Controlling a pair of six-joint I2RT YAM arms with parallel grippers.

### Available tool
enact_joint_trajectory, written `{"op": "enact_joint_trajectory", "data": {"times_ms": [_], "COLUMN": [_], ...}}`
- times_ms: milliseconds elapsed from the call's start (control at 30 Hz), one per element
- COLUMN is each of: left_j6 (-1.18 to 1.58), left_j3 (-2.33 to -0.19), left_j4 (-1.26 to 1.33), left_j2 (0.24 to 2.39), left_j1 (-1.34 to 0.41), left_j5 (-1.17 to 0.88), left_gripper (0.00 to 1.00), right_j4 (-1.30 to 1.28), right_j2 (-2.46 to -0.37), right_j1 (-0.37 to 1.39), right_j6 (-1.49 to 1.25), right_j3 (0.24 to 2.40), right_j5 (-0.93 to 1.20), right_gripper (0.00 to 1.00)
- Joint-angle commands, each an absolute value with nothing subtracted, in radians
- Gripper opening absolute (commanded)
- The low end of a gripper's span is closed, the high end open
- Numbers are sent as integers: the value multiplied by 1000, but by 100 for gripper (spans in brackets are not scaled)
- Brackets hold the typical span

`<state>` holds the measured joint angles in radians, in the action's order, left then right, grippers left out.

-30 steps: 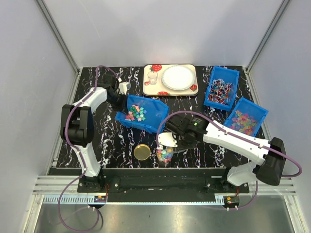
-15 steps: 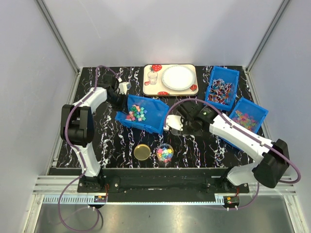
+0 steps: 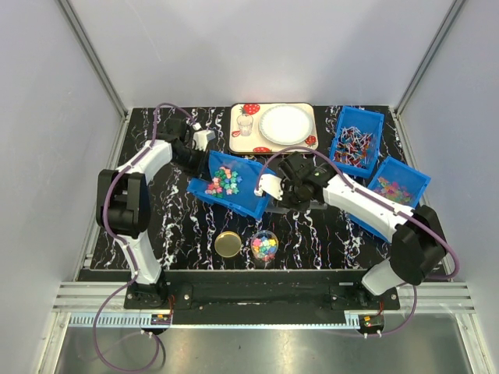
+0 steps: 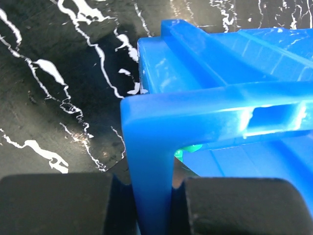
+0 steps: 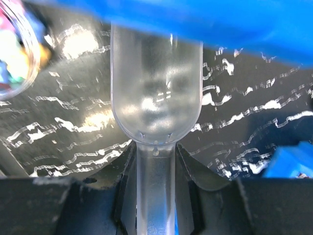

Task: Pack the candies
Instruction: Place the fake candies in the packing bottle, then adjust the storage box.

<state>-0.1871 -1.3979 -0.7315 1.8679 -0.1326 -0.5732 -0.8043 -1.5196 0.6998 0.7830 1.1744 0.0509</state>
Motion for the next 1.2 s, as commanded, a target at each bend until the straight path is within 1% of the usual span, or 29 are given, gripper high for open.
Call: {"op": "enact_joint_trajectory", "data": {"times_ms": [0, 200, 400, 533, 767, 867, 1000, 1167], "left_j6": [-193, -189, -187, -192, -224, -287, -441, -616], "left_j3": [-1414, -1417, -1414, -1413, -1431, -1473, -1567, -1641], "left_j4": [-704, -706, -704, -703, -733, -791, -909, -1066], "left_j2": [1795, 1801, 1796, 1790, 1776, 1776, 1790, 1781], "left_j1": [-152, -150, -152, -152, -152, -155, -167, -176], "left_j5": [-658, -646, -646, -641, -652, -687, -693, -741], "left_gripper": [0, 0, 0, 0, 0, 0, 0, 0], "right_j4": [-730, -643, -545, -598, -747, -776, -807, -834], "right_j2": [-1488, -1408, -1325, -1316, -1238, -1194, -1141, -1098], "right_j1": [686, 683, 680, 678, 676, 675, 669, 666], "right_j6": [742, 696, 647, 692, 772, 790, 810, 827], "right_j3": [1227, 1201, 1160, 1152, 1089, 1077, 1091, 1173], "right_j5": [155, 218, 192, 100, 6, -49, -106, -141], "right_gripper": [0, 2, 0, 0, 0, 0, 0, 0]}}
